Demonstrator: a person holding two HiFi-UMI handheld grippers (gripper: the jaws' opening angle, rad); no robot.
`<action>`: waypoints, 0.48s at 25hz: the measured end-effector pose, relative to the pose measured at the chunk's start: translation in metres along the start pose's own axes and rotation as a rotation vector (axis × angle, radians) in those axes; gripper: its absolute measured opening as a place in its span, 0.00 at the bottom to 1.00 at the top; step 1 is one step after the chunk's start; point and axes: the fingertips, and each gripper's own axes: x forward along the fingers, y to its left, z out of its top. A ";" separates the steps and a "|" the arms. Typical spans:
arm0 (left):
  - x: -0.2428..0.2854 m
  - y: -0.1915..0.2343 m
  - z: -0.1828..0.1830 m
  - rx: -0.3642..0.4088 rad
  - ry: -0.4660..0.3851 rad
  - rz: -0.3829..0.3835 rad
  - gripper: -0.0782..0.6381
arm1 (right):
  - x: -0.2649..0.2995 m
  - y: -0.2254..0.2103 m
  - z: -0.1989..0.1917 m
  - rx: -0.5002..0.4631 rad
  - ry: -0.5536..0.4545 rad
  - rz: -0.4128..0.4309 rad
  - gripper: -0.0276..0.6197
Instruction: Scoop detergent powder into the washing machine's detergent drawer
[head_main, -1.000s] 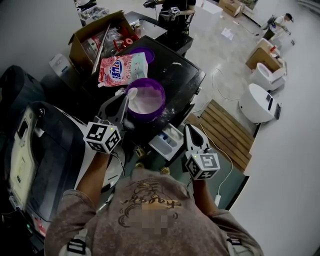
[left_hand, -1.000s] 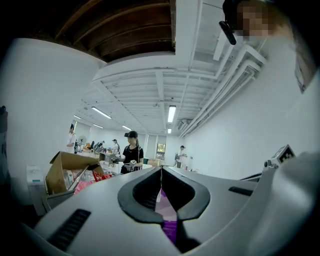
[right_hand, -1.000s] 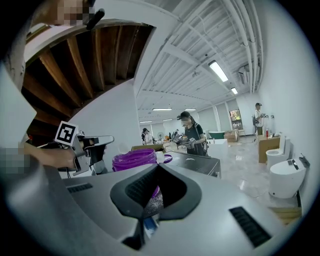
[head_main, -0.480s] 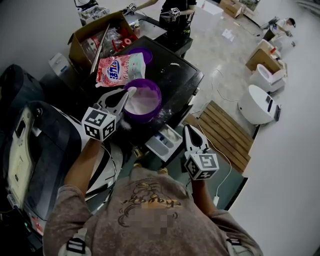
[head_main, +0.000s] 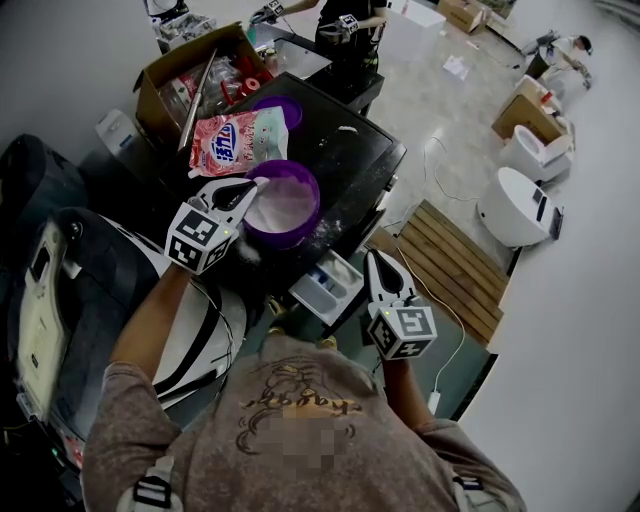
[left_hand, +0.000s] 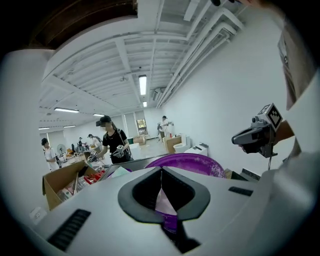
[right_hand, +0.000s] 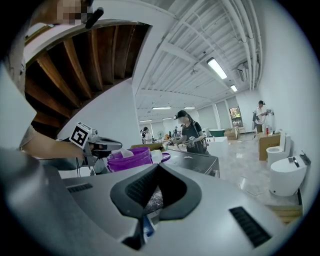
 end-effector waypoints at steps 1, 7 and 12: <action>0.001 -0.001 -0.002 0.010 0.013 -0.011 0.14 | 0.001 0.000 0.000 0.008 -0.002 0.000 0.04; 0.006 -0.006 -0.008 0.035 0.063 -0.064 0.14 | 0.002 -0.003 -0.001 0.009 0.002 -0.005 0.04; 0.006 -0.010 -0.009 0.019 0.085 -0.099 0.14 | 0.003 -0.003 -0.001 0.011 0.001 -0.005 0.04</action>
